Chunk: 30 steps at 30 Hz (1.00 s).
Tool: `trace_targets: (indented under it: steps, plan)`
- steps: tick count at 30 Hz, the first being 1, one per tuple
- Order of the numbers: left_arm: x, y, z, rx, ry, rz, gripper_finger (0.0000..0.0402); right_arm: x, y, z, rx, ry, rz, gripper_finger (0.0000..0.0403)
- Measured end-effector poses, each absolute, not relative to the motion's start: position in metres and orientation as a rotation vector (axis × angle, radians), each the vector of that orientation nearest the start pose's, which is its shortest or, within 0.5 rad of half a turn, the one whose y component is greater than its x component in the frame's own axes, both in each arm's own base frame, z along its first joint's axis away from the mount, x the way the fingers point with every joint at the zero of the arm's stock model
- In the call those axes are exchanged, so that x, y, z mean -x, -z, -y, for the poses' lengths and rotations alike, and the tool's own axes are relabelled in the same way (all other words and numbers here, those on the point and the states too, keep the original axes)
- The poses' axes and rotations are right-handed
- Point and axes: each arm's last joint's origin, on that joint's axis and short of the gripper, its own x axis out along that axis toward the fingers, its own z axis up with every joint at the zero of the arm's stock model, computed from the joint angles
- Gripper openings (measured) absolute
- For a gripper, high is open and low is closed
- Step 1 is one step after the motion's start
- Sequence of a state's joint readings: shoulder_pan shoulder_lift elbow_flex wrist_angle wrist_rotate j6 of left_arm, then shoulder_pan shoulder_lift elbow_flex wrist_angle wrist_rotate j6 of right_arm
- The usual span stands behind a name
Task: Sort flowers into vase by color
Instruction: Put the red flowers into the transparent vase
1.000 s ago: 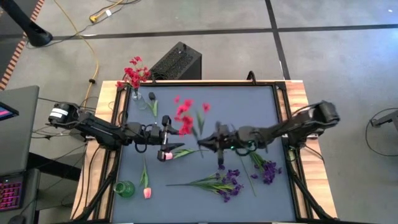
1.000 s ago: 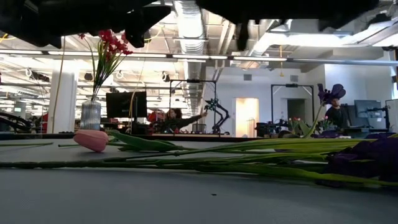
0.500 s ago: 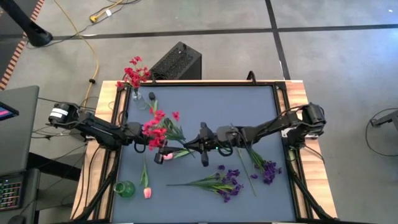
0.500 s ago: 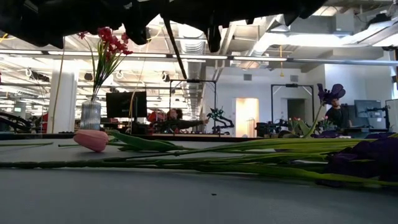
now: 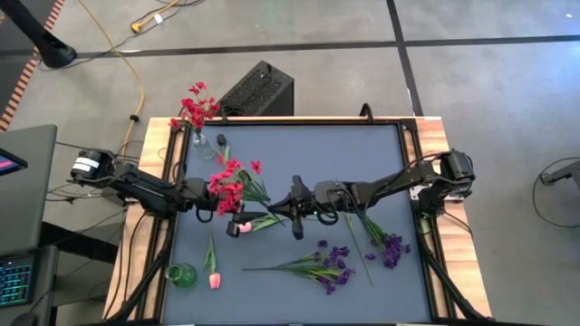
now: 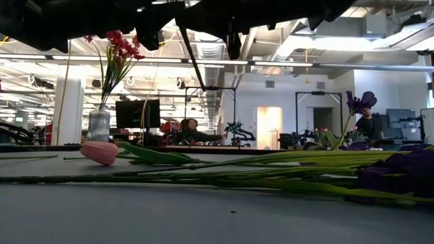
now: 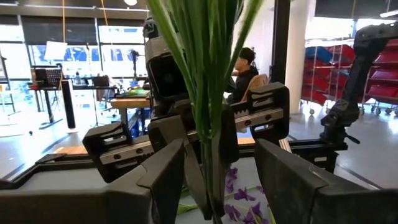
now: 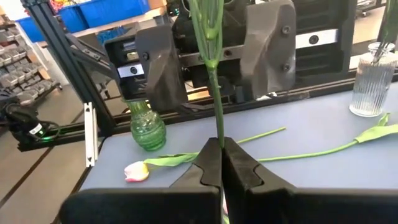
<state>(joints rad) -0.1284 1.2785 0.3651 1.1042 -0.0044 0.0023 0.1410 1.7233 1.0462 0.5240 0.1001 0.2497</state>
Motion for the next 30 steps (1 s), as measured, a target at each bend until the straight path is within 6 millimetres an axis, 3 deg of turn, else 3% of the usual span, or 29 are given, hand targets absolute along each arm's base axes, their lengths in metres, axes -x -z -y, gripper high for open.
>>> trace_targets:
  steps: [6, 14, 20, 30]
  plan:
    - [-0.2345, -0.2163, 0.0301, 0.004, 0.120, 0.179, 0.0131, -0.3807, -0.2430, -0.0511, -0.231, -0.021, -0.156, 0.0024]
    - [-0.2346, -0.2157, 0.0299, -0.016, 0.113, 0.174, 0.0011, -0.3807, -0.2433, -0.0514, -0.219, -0.023, -0.153, 0.0051]
    - [-0.2347, -0.2151, 0.0300, -0.021, 0.114, 0.167, 0.0001, -0.3804, -0.2445, -0.0522, -0.210, -0.027, -0.146, 0.0089]
    - [-0.2308, -0.2201, 0.0278, -0.030, 0.058, 0.167, 0.0000, -0.3732, -0.2489, -0.0520, -0.142, -0.059, -0.208, 0.0227]
